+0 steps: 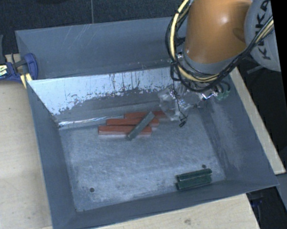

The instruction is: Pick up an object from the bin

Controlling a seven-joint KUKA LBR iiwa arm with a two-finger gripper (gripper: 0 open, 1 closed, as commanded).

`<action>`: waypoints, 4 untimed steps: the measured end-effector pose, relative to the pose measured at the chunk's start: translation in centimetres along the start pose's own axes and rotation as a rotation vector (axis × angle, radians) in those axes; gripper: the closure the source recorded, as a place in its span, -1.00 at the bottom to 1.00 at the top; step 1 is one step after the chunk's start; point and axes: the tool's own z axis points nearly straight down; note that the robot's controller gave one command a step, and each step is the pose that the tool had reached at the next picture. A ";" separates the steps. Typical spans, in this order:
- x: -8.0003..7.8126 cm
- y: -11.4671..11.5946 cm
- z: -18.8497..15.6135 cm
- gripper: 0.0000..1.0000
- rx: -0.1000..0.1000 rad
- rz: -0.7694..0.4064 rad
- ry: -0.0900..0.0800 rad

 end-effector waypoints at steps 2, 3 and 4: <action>-0.7 1.8 2.7 -1.00 -0.003 0.133 0.008; -2.6 1.6 11.7 -1.00 -0.005 0.133 0.014; -3.4 1.9 15.2 -1.00 -0.003 0.097 0.006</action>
Offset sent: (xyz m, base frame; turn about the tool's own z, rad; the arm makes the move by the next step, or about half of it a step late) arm -0.0008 0.0194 -0.0271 0.1327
